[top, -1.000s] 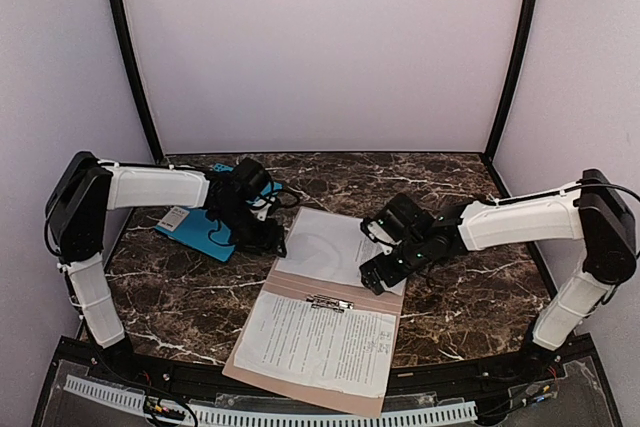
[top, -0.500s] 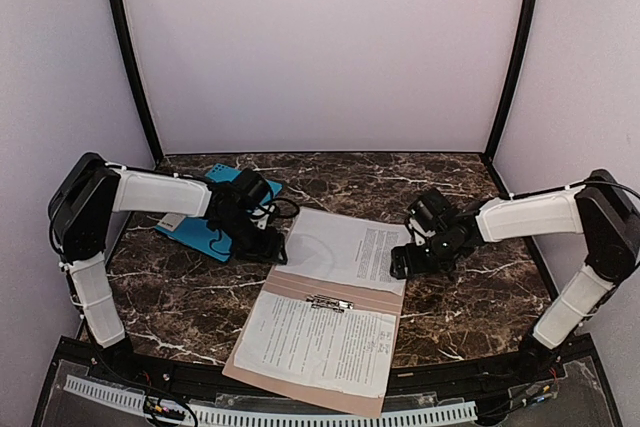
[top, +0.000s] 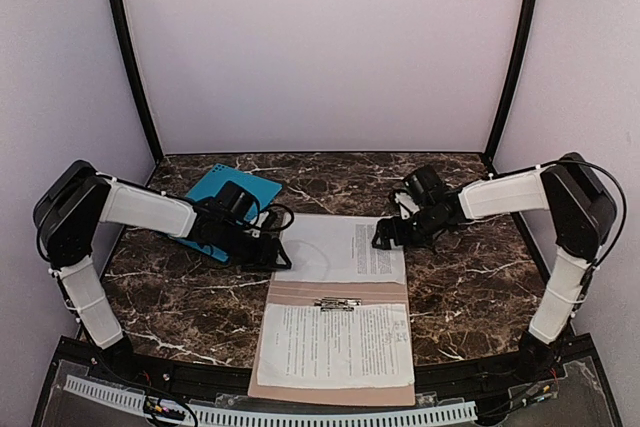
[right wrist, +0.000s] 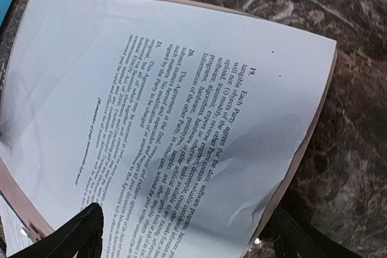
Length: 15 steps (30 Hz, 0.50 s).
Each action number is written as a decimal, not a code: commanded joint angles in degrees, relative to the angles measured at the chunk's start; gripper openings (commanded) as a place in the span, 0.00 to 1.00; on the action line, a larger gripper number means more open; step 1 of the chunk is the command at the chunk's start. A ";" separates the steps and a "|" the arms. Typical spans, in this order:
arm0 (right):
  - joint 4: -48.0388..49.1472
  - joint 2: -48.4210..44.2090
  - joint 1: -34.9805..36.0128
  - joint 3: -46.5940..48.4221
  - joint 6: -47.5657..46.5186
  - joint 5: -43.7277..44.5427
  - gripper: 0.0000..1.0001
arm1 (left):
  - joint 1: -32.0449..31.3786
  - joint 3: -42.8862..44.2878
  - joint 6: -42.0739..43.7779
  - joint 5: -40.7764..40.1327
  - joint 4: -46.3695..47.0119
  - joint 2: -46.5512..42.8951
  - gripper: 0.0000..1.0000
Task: Put the files into the folder
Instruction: Adjust the folder with files at the center of the board.
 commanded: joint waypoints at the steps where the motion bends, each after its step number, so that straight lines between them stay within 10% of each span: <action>1: -2.59 8.01 -2.77 3.57 -5.08 -8.95 0.92 | -0.68 -7.13 -5.92 7.15 5.39 0.23 0.58; 15: -5.85 7.09 -9.94 4.79 -9.50 -13.40 0.95 | -0.72 -16.03 -17.66 1.66 9.81 -6.39 0.60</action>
